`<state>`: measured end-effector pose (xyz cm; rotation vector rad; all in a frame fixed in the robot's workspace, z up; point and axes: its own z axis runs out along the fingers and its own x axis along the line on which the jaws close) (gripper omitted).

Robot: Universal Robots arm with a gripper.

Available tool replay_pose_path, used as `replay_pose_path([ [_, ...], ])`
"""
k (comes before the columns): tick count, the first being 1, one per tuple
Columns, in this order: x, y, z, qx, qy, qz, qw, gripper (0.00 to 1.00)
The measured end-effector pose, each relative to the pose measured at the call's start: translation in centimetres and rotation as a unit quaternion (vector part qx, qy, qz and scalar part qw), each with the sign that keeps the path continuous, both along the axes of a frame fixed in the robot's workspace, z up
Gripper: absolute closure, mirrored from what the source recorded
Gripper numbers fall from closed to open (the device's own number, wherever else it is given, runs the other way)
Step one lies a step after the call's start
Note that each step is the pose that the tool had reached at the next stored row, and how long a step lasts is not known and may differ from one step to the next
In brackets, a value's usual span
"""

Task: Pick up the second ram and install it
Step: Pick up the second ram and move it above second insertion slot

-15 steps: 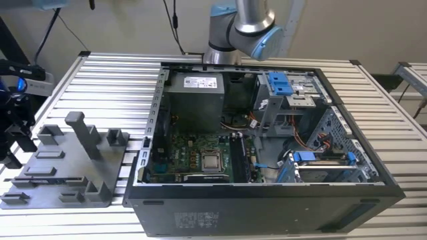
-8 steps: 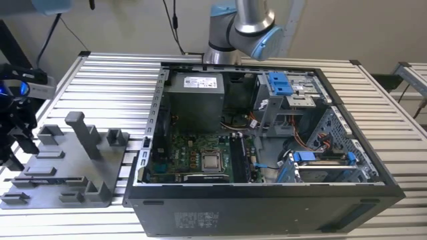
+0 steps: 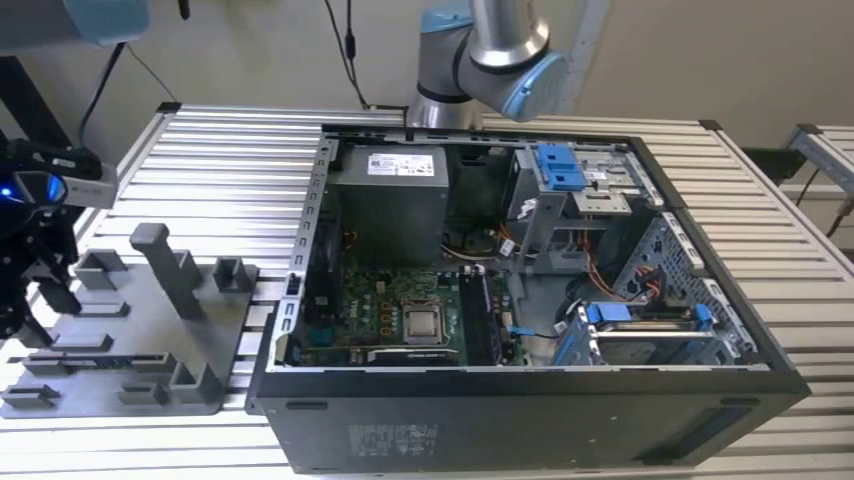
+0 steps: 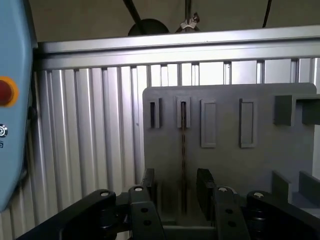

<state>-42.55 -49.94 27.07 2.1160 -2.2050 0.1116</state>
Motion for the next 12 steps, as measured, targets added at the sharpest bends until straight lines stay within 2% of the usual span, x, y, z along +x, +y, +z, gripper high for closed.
replay_pose_path([
  [8,0.0,0.0,-1.27,0.0,-0.0009,0.0,1.0,0.52],
  [10,-0.01,-0.01,-1.47,0.0005,-0.0039,0.0,1.0,0.52],
  [12,-0.01,-0.03,-1.63,0.0028,-0.0098,0.0,0.9999,0.52],
])
